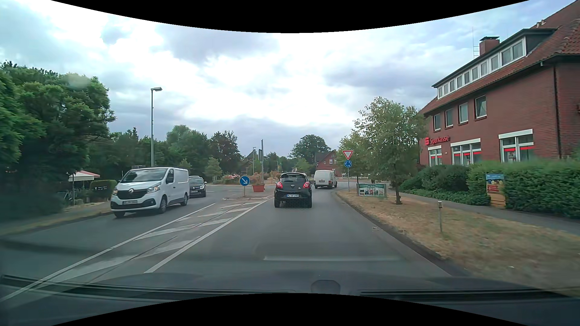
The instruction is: Follow the waypoints while adhering to traffic rules and regulations
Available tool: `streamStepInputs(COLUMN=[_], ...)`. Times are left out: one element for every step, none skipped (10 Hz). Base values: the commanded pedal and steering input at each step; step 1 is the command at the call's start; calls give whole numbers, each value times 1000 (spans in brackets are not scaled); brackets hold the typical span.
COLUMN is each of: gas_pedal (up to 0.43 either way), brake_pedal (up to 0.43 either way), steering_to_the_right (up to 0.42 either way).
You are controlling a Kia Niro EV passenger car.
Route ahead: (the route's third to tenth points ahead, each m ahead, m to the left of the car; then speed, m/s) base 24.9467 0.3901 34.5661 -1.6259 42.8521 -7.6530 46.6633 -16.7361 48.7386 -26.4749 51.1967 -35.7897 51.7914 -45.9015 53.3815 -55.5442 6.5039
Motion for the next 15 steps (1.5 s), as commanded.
streamStepInputs(gas_pedal=[0,0,0,0,0,0,0,0,20,20,8,0,0,0,0], brake_pedal=[0,0,0,0,0,0,0,0,0,0,0,0,0,0,0], steering_to_the_right=[0,0,0,0,0,0,0,0,0,1,1,0,0,0,0])
